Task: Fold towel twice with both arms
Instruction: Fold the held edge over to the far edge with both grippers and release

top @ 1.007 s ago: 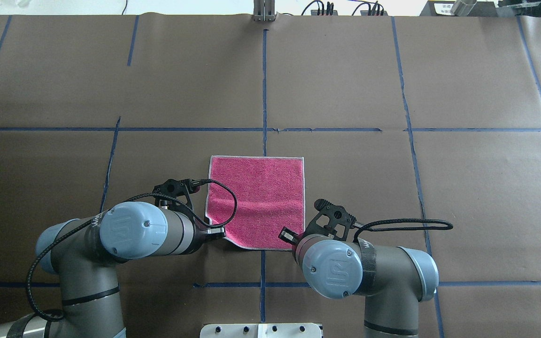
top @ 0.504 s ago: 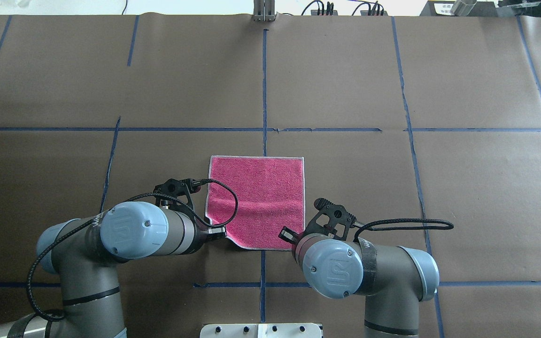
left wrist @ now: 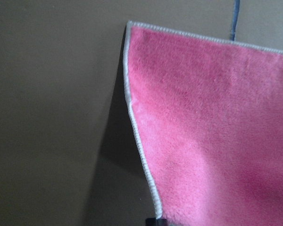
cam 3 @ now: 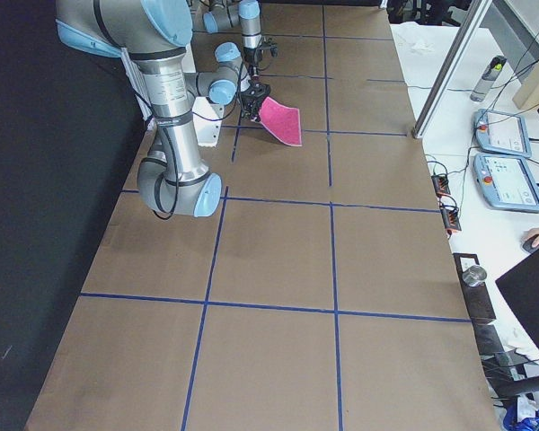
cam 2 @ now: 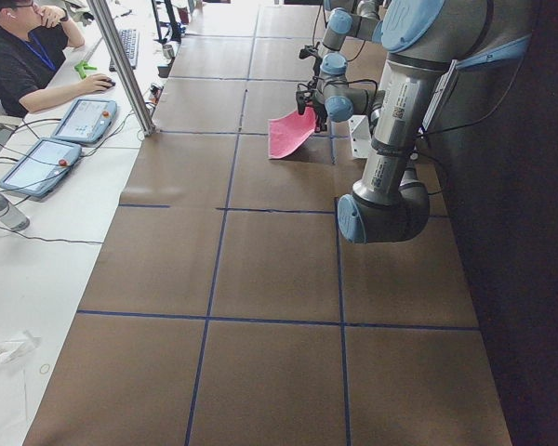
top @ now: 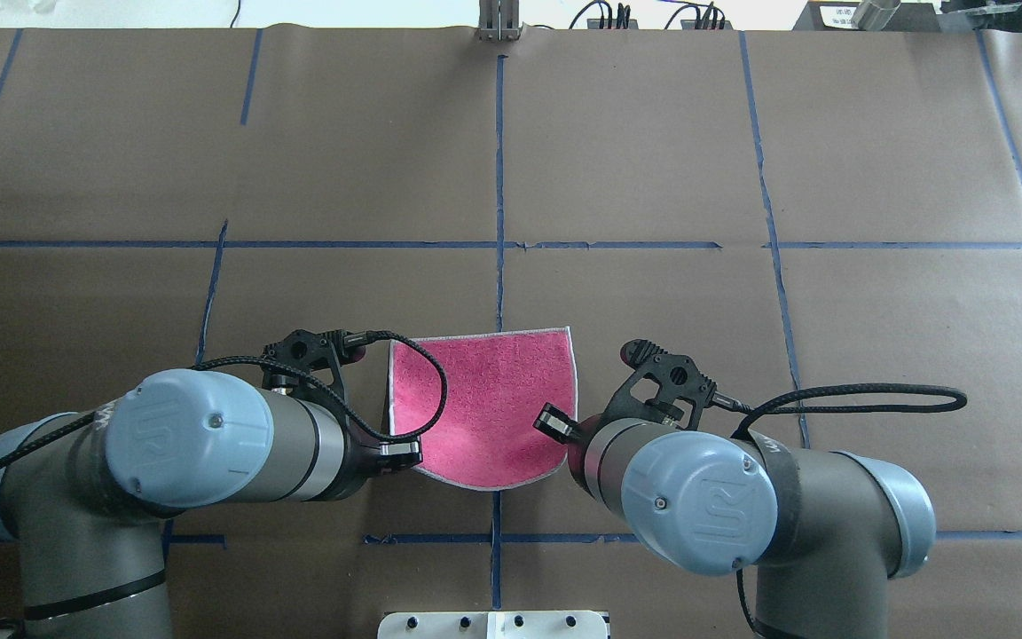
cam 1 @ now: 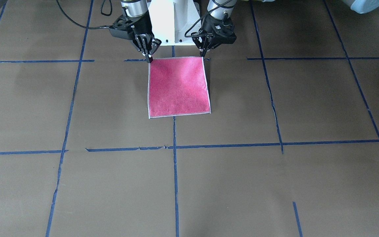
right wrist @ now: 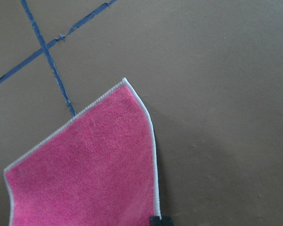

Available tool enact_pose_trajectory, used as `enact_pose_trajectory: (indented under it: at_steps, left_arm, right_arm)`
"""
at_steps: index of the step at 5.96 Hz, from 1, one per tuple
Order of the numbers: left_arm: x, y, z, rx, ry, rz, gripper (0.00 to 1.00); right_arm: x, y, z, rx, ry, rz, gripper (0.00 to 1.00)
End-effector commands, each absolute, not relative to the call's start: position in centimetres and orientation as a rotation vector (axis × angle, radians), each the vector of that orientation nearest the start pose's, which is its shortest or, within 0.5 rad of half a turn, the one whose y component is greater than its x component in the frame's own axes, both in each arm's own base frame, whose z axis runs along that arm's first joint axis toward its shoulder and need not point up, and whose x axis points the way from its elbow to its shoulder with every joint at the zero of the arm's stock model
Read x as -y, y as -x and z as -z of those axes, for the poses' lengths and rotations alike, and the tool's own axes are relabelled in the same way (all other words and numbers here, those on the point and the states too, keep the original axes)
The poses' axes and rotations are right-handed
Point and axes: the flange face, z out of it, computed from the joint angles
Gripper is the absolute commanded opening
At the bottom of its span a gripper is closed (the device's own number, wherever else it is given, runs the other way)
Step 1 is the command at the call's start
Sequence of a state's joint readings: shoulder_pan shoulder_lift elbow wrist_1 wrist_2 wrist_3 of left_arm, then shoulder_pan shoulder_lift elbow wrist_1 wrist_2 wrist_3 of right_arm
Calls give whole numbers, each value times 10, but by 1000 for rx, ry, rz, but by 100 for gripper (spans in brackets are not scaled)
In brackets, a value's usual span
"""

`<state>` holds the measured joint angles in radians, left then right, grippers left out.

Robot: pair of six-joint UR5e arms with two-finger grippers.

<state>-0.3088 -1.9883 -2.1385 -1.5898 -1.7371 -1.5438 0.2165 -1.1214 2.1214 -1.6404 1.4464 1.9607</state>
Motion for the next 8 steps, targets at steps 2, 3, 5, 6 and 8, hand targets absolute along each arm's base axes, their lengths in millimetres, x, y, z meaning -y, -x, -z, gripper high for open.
enact_pose_trajectory:
  at_steps: [2,3,5,6,8]
  left_arm:
    - [282,-461,-195,-973,-27,196,0]
    - [298,-476,-211,-930,-41,192,0]
    - [332,-496,-227,-869,-58,211,0]
    - [343,-505,-231,-850,-61,222,0]
    - [360,-521,-232,-834,-63,239,0]
  right_arm:
    - [256,507,-207,896,-49,-608,0]
    - [263,514,-213,876,-65,-599,0]
    - [297,537,-213,840,-88,-644,0]
    - [314,548,-213,841,-96,-670,0]
    - [336,552,-219,851,-109,-694,0]
